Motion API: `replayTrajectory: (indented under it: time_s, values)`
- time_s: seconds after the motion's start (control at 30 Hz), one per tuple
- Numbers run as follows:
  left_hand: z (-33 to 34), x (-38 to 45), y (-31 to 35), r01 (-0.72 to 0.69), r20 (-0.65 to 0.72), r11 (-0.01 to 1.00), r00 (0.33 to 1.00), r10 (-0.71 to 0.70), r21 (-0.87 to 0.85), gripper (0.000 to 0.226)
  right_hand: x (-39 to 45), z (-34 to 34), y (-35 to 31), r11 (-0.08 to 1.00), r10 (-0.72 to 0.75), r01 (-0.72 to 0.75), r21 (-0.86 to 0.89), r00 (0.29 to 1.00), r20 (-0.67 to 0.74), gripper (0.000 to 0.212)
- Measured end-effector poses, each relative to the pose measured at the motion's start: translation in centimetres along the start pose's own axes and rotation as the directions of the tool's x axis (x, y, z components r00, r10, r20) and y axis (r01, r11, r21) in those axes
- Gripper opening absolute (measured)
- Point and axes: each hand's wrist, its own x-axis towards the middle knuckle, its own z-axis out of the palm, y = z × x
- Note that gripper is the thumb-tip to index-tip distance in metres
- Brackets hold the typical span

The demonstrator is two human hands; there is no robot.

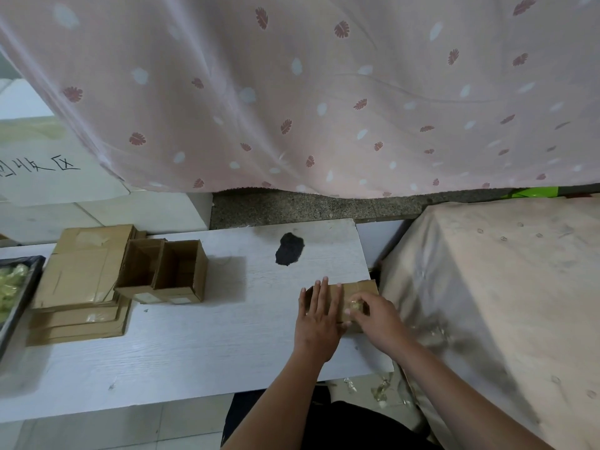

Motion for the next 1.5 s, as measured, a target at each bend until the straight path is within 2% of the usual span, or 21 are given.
replayTrajectory:
  time_s: [0.23,0.37,0.5,0.67,1.0,1.1,1.2,1.33,1.37,1.4,1.43,1.5]
  values:
    - [0.0,0.1,0.2,0.012,0.01,1.0,1.0,-0.012,0.019,0.074,-0.2,-0.2,0.0,0.998,0.016,-0.017,0.058,1.0,0.021,0.023]
    - [0.1,0.2,0.3,0.017,0.016,0.999,1.0,-0.017,0.031,0.075,-0.1,-0.3,-0.2,0.998,0.014,-0.02,0.067,0.997,0.082,0.015]
    - [0.1,0.2,0.5,0.022,0.013,0.999,1.0,-0.022,0.026,0.075,0.2,-0.3,-0.4,0.999,-0.019,0.02,-0.034,0.999,0.029,0.013]
    - [-0.1,0.3,0.4,0.042,0.024,0.999,0.999,-0.043,0.03,0.075,0.3,0.2,-1.4,0.998,0.037,-0.036,0.056,0.999,-0.007,0.016]
    - [0.0,0.4,0.3,0.031,0.003,0.999,1.0,-0.031,0.022,0.075,-0.1,-1.1,-0.4,0.998,0.064,-0.063,0.02,0.998,-0.02,0.013]
    - [0.2,0.6,0.2,0.032,0.004,0.999,0.999,-0.032,0.025,0.075,0.0,-1.3,-1.1,0.995,0.065,-0.06,0.082,0.996,-0.067,0.015]
    - [0.5,0.8,0.2,0.035,0.0,0.999,0.999,-0.035,0.027,0.075,0.5,-1.6,-2.0,0.988,0.064,-0.056,0.141,0.997,-0.05,0.01]
    - [0.5,0.8,0.1,0.028,-0.003,0.999,1.0,-0.028,0.02,0.076,0.9,-1.9,-2.6,0.994,0.089,-0.09,0.053,0.996,0.024,0.043]
    - [0.4,0.7,0.1,0.027,-0.002,1.0,1.0,-0.027,0.015,0.077,0.9,-1.9,-2.7,0.996,0.085,-0.086,0.032,0.996,0.009,0.034]
    - [0.2,0.7,0.1,0.027,0.001,1.0,1.0,-0.027,0.008,0.077,1.0,-1.8,-2.5,0.997,0.071,-0.071,0.019,0.997,-0.009,0.014]
    - [0.1,0.7,0.1,0.027,0.004,1.0,1.0,-0.027,0.003,0.077,1.0,-1.7,-2.4,0.998,0.056,-0.056,-0.005,0.998,-0.019,0.009]
    - [-0.3,0.5,0.1,0.029,0.005,1.0,1.0,-0.029,-0.009,0.076,1.2,-1.6,-2.2,0.999,0.042,-0.042,0.014,0.999,0.001,0.022]
